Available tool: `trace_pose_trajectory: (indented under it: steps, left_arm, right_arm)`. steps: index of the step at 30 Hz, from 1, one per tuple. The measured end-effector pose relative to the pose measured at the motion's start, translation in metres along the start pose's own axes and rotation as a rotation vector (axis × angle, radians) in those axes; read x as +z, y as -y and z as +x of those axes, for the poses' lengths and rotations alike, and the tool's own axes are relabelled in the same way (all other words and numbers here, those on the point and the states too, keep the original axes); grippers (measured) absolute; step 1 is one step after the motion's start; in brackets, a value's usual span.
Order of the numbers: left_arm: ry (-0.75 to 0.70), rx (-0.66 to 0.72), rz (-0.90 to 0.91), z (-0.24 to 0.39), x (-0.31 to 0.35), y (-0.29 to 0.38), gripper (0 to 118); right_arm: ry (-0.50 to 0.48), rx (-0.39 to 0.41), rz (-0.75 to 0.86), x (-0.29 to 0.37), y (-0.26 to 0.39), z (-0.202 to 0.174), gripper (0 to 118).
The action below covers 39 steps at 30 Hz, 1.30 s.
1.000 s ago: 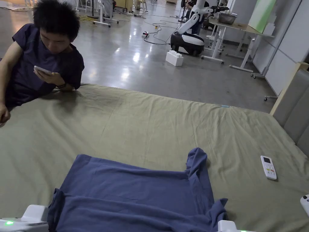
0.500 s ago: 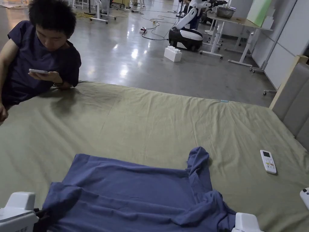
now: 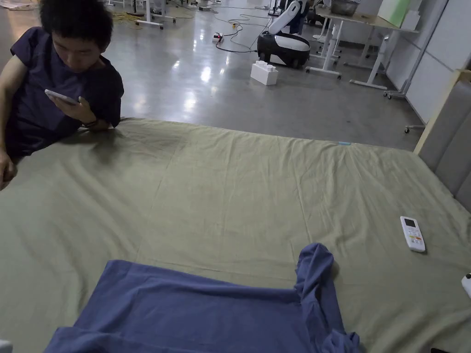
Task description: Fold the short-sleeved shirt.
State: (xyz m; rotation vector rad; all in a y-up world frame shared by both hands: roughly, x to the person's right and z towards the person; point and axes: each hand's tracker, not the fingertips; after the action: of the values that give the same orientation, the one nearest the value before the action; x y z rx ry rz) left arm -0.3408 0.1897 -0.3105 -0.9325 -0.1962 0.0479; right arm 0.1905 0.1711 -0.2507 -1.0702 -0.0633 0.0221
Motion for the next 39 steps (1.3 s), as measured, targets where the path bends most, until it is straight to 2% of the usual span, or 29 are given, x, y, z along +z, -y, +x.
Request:
trace_pose_trajectory:
  steps: [2,6,13,15,18,19,22,23,25,30,32,33,34,35,37,39]
  left_arm:
    - [-0.017,0.003,-0.049,0.002,-0.012,0.013,7]
    - [-0.058,-0.014,-0.108,0.000,-0.041,0.028,7]
    - [-0.084,-0.019,-0.129,-0.003,-0.064,0.035,7]
    - [-0.101,-0.040,-0.108,0.002,-0.055,0.032,7]
    - [-0.122,-0.065,-0.003,0.005,-0.043,0.021,10]
    - [-0.120,-0.066,0.046,0.008,-0.039,0.017,19]
    - [-0.104,-0.056,0.189,0.017,-0.029,-0.005,60]
    - [-0.113,-0.054,0.242,0.023,-0.025,-0.013,65]
    - [-0.124,-0.051,0.346,0.031,-0.020,-0.026,65]
    - [-0.156,-0.058,0.592,0.060,0.002,-0.055,65]
    - [-0.166,-0.075,0.684,0.070,0.012,-0.061,64]
    - [-0.179,-0.080,0.712,0.075,0.016,-0.064,62]
    - [-0.187,-0.084,0.722,0.078,0.018,-0.066,56]
    - [-0.202,-0.087,0.739,0.083,0.020,-0.068,50]
    - [-0.176,-0.084,0.745,0.086,0.023,-0.069,46]
    - [-0.170,-0.062,0.763,0.089,0.026,-0.068,15]
  right_arm:
    - [-0.002,-0.032,-0.029,-0.018,0.017,-0.001,13]
    - [0.025,-0.029,-0.052,-0.044,0.034,-0.008,13]
    - [0.076,-0.044,-0.028,-0.032,0.025,-0.009,14]
    - [0.129,-0.044,0.009,-0.016,0.019,-0.006,20]
    - [0.144,-0.025,0.169,0.014,0.004,-0.010,50]
    - [0.161,-0.026,0.216,0.022,-0.003,-0.013,61]
    - [0.146,-0.007,0.423,0.041,-0.025,-0.022,73]
    - [0.147,-0.001,0.493,0.046,-0.033,-0.027,77]
    - [0.151,0.002,0.586,0.052,-0.046,-0.036,80]
    - [0.157,-0.025,0.812,0.058,-0.072,-0.056,77]
    - [0.149,-0.038,0.855,0.059,-0.080,-0.064,61]
    - [0.150,-0.040,0.884,0.060,-0.083,-0.067,49]
    - [0.157,-0.034,0.881,0.060,-0.085,-0.069,33]
    - [0.161,-0.021,0.921,0.061,-0.087,-0.072,26]
    - [0.166,-0.015,0.952,0.063,-0.089,-0.076,23]
    - [0.171,-0.001,0.968,0.064,-0.093,-0.078,15]
